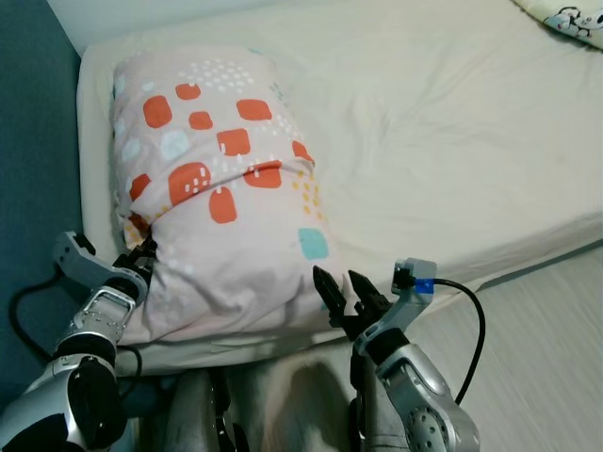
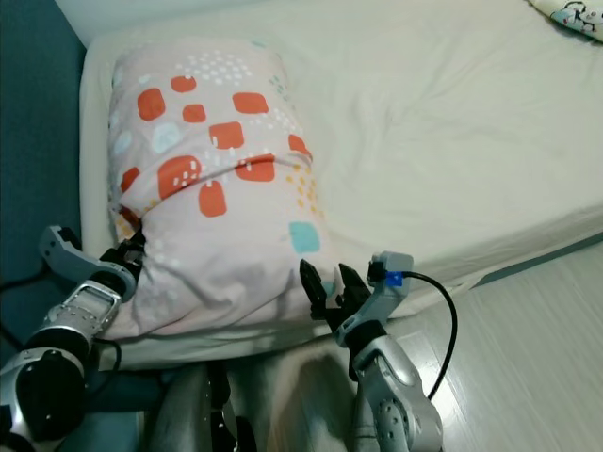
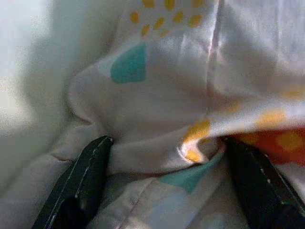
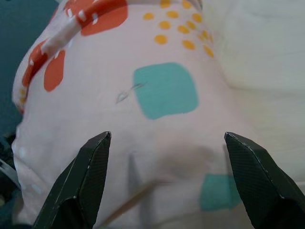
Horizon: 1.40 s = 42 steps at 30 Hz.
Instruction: Clean up the room
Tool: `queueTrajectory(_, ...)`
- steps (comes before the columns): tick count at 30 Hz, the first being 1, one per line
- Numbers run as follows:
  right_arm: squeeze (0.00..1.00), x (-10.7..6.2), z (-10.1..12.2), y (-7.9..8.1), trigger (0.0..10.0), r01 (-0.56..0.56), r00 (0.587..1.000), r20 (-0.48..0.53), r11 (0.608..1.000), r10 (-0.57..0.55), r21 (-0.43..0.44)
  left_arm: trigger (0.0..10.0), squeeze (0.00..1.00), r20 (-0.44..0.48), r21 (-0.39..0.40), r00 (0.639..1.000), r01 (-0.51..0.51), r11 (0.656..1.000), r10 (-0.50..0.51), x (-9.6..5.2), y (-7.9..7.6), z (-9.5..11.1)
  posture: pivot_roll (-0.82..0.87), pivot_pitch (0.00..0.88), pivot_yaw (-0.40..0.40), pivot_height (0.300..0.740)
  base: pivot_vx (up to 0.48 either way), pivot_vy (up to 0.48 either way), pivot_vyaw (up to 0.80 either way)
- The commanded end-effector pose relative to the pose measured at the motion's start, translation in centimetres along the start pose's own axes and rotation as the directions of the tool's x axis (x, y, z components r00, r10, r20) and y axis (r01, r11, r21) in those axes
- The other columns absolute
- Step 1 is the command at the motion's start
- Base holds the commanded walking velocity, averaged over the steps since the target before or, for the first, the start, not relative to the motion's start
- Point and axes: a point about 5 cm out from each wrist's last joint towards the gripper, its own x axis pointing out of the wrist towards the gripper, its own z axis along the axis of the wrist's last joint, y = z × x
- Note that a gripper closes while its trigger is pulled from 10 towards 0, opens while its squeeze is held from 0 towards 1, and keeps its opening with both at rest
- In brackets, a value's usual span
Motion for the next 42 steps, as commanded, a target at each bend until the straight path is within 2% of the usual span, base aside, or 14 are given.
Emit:
queueTrajectory(1,0.0,-0.4,-0.7,-0.3,10.0,0.018,0.999,-0.034,1.0,-0.018,0.014,10.0,1.0,-0.024,-0.114,1.0,0.016,0.993,-0.019,-0.6,0.8,-1.4,-0.15,0.391,0.057,0.582,0.0,0.0,0.0)
queueTrajectory(6,0.0,-0.3,-0.8,-0.3,10.0,0.018,0.999,-0.036,1.0,-0.018,0.013,10.0,1.0,-0.015,-0.19,0.995,0.094,0.977,-0.099,-0.6,0.3,-1.9,-0.14,0.39,0.056,0.582,0.0,0.0,0.0)
queueTrajectory(7,0.0,-0.2,-0.8,-0.3,10.0,0.019,0.999,-0.039,1.0,-0.018,0.013,10.0,1.0,-0.046,-0.238,0.981,0.173,0.956,-0.189,-0.6,-0.3,-2.8,-0.14,0.387,0.054,0.582,0.0,0.0,0.0)
queueTrajectory(12,0.0,-0.2,-0.8,-0.4,10.0,0.02,0.999,-0.041,1.0,-0.019,0.013,10.0,1.0,-0.104,-0.264,0.956,0.239,0.935,-0.274,-0.7,-1.0,-4.0,-0.14,0.386,0.054,0.582,0.0,0.0,0.0)
queueTrajectory(19,0.0,0.1,-0.9,-0.5,10.0,0.02,0.999,-0.043,1.0,-0.02,0.014,10.0,0.94,-0.223,-0.32,0.846,0.406,0.856,-0.485,-1.2,-2.8,-6.3,-0.13,0.376,0.055,0.582,0.0,0.0,0.0)
queueTrajectory(20,0.0,0.3,-0.9,-0.5,10.0,0.018,0.999,-0.043,1.0,-0.017,0.016,10.0,0.35,-0.29,-0.304,0.798,0.447,0.841,-0.528,-1.5,-3.2,-7.1,-0.12,0.372,0.055,0.582,0.0,0.0,0.0)
queueTrajectory(21,0.0,0.3,-0.9,-0.5,10.0,0.018,0.999,-0.043,1.0,-0.017,0.016,10.0,0.35,-0.29,-0.304,0.798,0.447,0.841,-0.528,-1.5,-3.2,-7.1,-0.12,0.372,0.055,0.582,0.0,0.0,0.0)
queueTrajectory(22,0.0,0.3,-0.9,-0.6,10.0,0.016,0.999,-0.044,1.0,-0.015,0.014,10.0,0.0,-0.321,-0.293,0.78,0.458,0.84,-0.537,-1.6,-3.3,-7.4,-0.12,0.369,0.055,0.582,0.0,0.0,0.0)
queueTrajectory(27,0.0,0.7,-0.8,-0.7,10.0,0.015,0.999,-0.043,1.0,-0.014,0.01,10.0,0.0,-0.447,-0.145,0.76,0.459,0.877,-0.472,-1.8,-2.9,-8.9,-0.12,0.356,0.055,0.582,0.0,0.0,0.0)
queueTrajectory(29,0.0,0.9,-0.7,-0.8,10.0,0.013,0.999,-0.042,1.0,-0.013,0.006,10.0,0.0,-0.519,0.005,0.771,0.436,0.9,-0.37,-1.8,-2.3,-9.9,-0.11,0.35,0.054,0.582,0.0,0.0,0.0)
queueTrajectory(32,0.0,1.0,-0.7,-0.8,10.0,0.013,0.999,-0.042,1.0,-0.013,0.005,10.0,0.0,-0.531,0.04,0.774,0.431,0.902,-0.346,-1.8,-2.2,-10.3,-0.11,0.342,0.053,0.582,0.0,0.0,0.0)
queueTrajectory(33,0.0,1.1,-0.7,-0.8,10.0,0.012,0.999,-0.043,1.0,-0.012,0.005,0.0,0.0,-0.539,0.065,0.778,0.421,0.905,-0.323,-1.8,-2.1,-10.6,-0.11,0.338,0.053,0.582,0.0,0.0,0.0)
queueTrajectory(37,0.0,1.3,-0.7,-0.8,10.0,0.009,0.999,-0.042,1.0,-0.009,0.002,0.0,0.0,-0.539,0.071,0.774,0.434,0.898,-0.332,-2.0,-2.3,-11.0,-0.11,0.335,0.053,0.582,0.0,0.0,0.0)
queueTrajectory(42,0.0,1.6,-0.5,-1.0,10.0,0.01,0.999,-0.034,1.0,-0.01,-0.002,0.0,0.0,-0.485,0.145,0.83,0.386,0.911,-0.275,-0.9,-3.1,-10.8,-0.11,0.317,0.056,0.582,0.0,0.0,0.0)
